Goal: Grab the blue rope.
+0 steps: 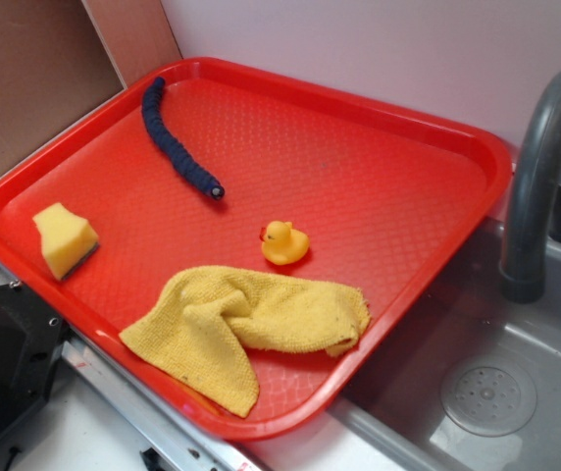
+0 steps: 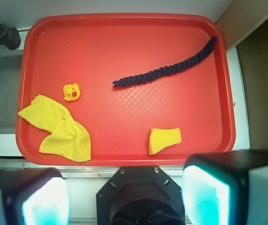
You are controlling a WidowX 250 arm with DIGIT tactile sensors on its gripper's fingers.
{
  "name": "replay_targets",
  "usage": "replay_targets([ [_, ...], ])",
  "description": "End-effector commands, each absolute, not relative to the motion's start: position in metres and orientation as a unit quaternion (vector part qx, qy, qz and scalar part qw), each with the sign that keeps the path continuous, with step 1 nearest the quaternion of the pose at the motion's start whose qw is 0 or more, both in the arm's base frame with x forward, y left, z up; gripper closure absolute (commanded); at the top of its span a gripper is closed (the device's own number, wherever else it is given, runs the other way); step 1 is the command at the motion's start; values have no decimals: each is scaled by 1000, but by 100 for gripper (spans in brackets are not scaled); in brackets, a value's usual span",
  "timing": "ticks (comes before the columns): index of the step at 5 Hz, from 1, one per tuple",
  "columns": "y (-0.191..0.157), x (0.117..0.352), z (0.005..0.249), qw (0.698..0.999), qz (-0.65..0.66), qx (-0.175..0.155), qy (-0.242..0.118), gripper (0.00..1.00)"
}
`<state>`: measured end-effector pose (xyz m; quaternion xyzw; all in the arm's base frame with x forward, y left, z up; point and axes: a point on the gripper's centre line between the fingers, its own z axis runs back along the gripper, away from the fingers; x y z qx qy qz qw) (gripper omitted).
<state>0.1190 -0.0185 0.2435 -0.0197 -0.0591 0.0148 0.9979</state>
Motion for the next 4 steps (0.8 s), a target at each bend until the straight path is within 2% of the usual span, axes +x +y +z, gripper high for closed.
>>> replay_targets([
  [1, -18, 119, 244, 998, 15, -20, -59, 0],
  [2, -4, 125, 247, 985, 139, -42, -96, 0],
  [3, 3, 140, 241, 956, 262, -62, -115, 0],
  [4, 10, 160, 220, 916, 382, -61, -110, 0],
])
